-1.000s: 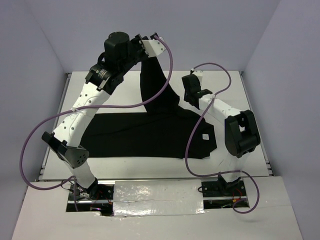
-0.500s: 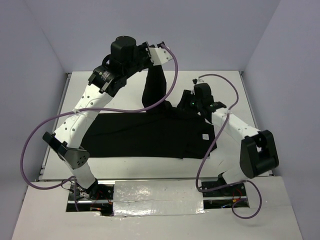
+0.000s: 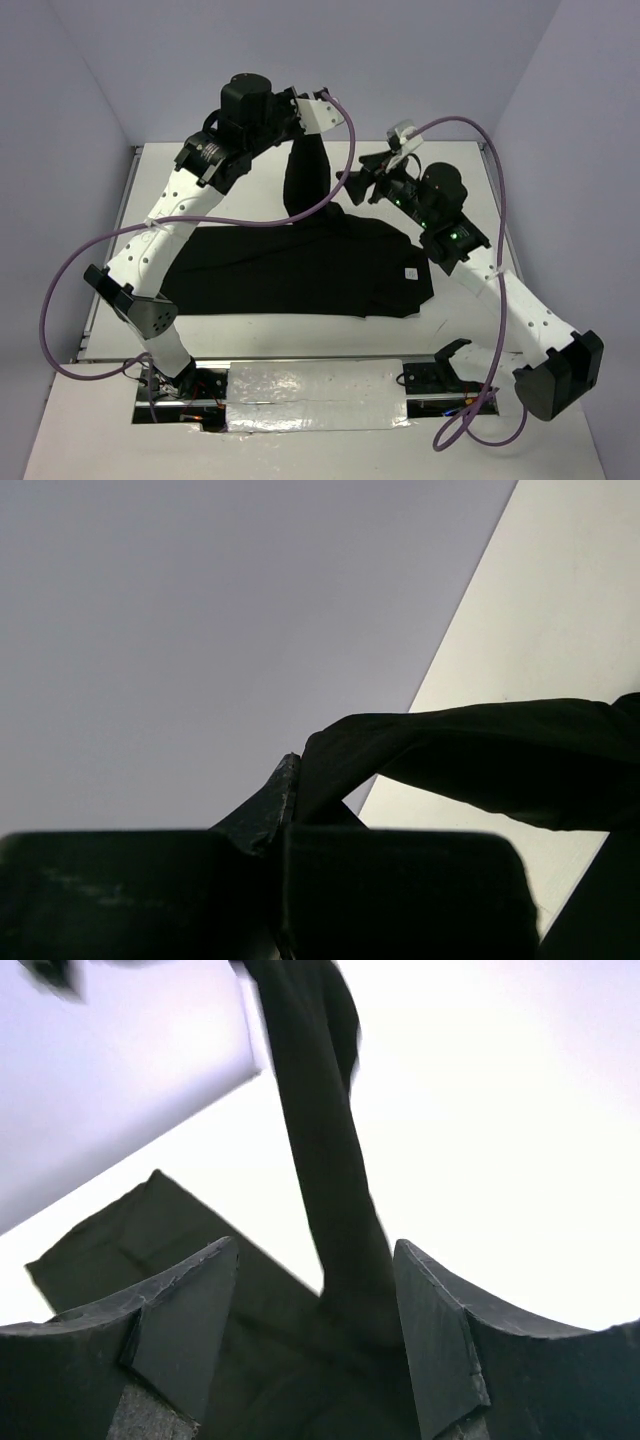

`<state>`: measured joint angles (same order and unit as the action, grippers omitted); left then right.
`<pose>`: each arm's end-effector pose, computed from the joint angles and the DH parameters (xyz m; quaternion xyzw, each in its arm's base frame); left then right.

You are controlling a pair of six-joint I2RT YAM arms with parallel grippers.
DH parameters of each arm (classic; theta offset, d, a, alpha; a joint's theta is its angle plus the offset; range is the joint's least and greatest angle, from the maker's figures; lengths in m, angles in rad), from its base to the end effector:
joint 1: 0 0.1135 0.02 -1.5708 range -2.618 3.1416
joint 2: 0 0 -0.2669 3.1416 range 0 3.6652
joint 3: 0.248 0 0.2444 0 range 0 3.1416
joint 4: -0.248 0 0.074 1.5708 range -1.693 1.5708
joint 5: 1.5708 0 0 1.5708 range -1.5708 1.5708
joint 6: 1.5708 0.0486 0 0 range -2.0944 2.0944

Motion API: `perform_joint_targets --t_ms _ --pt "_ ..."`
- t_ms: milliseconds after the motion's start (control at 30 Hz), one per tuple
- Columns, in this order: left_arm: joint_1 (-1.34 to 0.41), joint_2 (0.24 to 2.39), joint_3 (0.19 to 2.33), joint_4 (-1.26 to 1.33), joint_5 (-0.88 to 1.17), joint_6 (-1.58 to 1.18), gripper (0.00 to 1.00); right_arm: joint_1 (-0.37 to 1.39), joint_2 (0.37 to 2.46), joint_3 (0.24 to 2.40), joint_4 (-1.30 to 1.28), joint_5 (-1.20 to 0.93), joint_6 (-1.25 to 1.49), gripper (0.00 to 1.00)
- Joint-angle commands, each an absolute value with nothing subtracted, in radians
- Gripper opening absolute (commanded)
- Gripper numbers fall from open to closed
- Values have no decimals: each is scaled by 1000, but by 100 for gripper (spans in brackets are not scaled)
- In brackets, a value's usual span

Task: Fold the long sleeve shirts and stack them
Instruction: Fold the shirt

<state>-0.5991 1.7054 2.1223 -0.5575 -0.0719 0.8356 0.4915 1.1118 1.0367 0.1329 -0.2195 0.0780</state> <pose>0.3071 -0.2054 0.5116 0.4783 0.5841 0.1043 0.6475 0.2275 0.1338 0.4018 -0.2180 0.6514 0.2752 0.6726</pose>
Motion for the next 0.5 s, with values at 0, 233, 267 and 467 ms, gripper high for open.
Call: perform_joint_targets --t_ms 0,233,267,467 --pt "-598 1657 2128 -551 -49 838 0 514 1189 1149 163 -296 -98 71" --pt "-603 1658 2149 -557 -37 808 0 525 1330 1256 281 -347 -90 71" --pt "-603 1657 2148 -557 -38 807 0 526 1345 1281 284 -354 -89 71" --pt "-603 1648 2129 -558 -43 801 0 540 1459 1361 305 -361 -45 71"
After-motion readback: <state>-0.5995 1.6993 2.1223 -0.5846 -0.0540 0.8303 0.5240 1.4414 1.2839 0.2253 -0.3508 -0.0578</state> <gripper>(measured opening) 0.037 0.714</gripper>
